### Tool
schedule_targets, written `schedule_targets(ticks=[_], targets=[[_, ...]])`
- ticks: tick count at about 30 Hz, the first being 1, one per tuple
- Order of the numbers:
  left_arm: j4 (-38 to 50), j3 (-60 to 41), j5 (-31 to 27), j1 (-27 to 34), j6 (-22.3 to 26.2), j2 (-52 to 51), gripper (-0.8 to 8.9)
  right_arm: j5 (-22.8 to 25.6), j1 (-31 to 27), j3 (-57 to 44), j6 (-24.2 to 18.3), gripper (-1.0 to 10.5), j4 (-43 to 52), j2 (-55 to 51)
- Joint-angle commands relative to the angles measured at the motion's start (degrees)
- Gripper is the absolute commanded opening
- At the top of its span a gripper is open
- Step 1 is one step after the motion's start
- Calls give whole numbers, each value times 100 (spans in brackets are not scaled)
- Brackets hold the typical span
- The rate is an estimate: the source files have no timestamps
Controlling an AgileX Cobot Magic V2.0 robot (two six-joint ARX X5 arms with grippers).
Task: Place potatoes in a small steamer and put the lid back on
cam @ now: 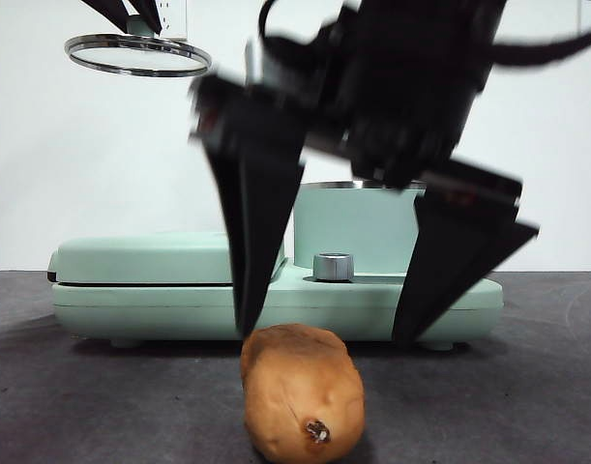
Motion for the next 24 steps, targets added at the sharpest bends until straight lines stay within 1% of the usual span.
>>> schedule_targets(ticks=[1,13,17,20,24], targets=[[136,173,-9,13,37,-70,10,17,103,127,92,486,144,249],[138,173,-9,15,33,-70,10,17,131,426,87,474,254,835],[136,173,-9,15,17,-70,10,-11,133,476,68,388,208,1010],[133,173,-9,15,15,-70,10,2,131,476,63,345,168,1086],[127,173,-9,15,15,-70,10,2,131,476,37,193,94,1128]])
